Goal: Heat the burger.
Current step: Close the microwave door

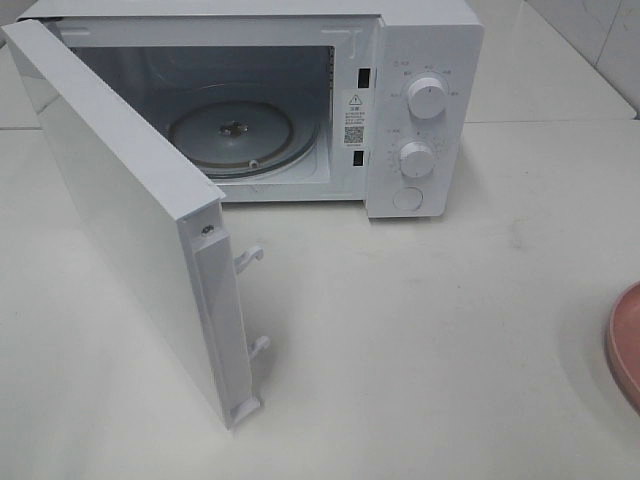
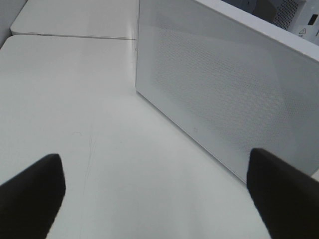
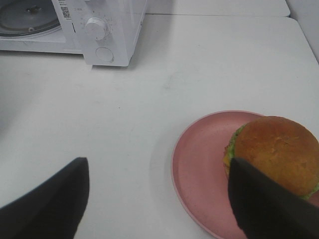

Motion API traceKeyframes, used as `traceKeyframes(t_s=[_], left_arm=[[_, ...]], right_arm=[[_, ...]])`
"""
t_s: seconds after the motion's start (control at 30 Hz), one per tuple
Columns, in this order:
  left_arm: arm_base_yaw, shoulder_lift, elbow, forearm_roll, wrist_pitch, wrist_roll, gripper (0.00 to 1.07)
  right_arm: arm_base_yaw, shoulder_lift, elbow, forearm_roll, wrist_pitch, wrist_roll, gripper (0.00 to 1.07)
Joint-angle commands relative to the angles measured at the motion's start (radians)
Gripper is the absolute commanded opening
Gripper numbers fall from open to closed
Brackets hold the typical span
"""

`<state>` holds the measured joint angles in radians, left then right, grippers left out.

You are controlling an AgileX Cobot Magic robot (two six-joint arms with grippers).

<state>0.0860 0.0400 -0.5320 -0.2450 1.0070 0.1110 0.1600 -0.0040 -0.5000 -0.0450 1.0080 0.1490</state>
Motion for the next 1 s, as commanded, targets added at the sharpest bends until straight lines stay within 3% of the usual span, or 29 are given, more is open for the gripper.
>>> traceKeyframes(t_s=[0.03, 0.07, 0.1, 0.13, 0.17, 0.3, 0.37, 0.4, 0.47, 0.5, 0.57, 0.67, 0.73, 0.77, 0.8, 0.97, 1.0], left_arm=[[0.000, 0.058, -0.007, -0.012, -0.041, -0.003, 0.74], [0.000, 0.058, -0.007, -0.012, -0.041, -0.003, 0.74], [0.000, 0.100, -0.007, -0.012, -0.057, -0.002, 0.66], [0.000, 0.100, -0.007, -0.012, -0.057, -0.002, 0.66], [0.000, 0.139, -0.007, -0.012, -0.071, -0.002, 0.57], [0.000, 0.199, -0.007, -0.012, -0.110, -0.001, 0.44], [0.000, 0.266, -0.007, -0.016, -0.151, -0.001, 0.33], [0.000, 0.266, -0.007, -0.016, -0.151, -0.001, 0.33], [0.000, 0.345, -0.007, -0.016, -0.195, 0.001, 0.15], [0.000, 0.345, -0.007, -0.016, -0.195, 0.001, 0.15], [0.000, 0.393, -0.002, -0.012, -0.248, 0.038, 0.00], [0.000, 0.406, 0.003, -0.014, -0.266, 0.057, 0.00], [0.000, 0.439, 0.045, -0.035, -0.378, 0.143, 0.00], [0.000, 0.439, 0.045, -0.035, -0.378, 0.143, 0.00], [0.000, 0.448, 0.076, -0.065, -0.451, 0.179, 0.00], [0.000, 0.452, 0.151, -0.150, -0.577, 0.241, 0.00], [0.000, 0.452, 0.188, -0.197, -0.635, 0.275, 0.00]], right_arm=[[-0.003, -0.027, 0.002, -0.001, -0.012, -0.006, 0.75], [-0.003, -0.027, 0.002, -0.001, -0.012, -0.006, 0.75], [-0.003, -0.027, 0.002, -0.001, -0.012, -0.006, 0.75], [-0.003, -0.027, 0.002, -0.001, -0.012, -0.006, 0.75], [-0.003, -0.027, 0.002, -0.001, -0.012, -0.006, 0.75], [-0.003, -0.027, 0.002, -0.001, -0.012, -0.006, 0.75], [-0.003, -0.027, 0.002, -0.001, -0.012, -0.006, 0.75], [-0.003, -0.027, 0.002, -0.001, -0.012, -0.006, 0.75], [-0.003, -0.027, 0.002, -0.001, -0.012, -0.006, 0.75], [-0.003, -0.027, 0.002, -0.001, -0.012, -0.006, 0.75], [-0.003, -0.027, 0.002, -0.001, -0.012, -0.006, 0.75], [-0.003, -0.027, 0.002, -0.001, -0.012, -0.006, 0.75], [-0.003, -0.027, 0.002, -0.001, -0.012, -0.006, 0.75], [-0.003, -0.027, 0.002, -0.001, -0.012, -0.006, 0.75], [-0.003, -0.027, 0.002, -0.001, -0.012, -0.006, 0.75], [-0.003, -0.027, 0.002, -0.001, -0.012, -0.006, 0.75], [-0.003, -0.027, 0.002, -0.001, -0.012, -0.006, 0.75]])
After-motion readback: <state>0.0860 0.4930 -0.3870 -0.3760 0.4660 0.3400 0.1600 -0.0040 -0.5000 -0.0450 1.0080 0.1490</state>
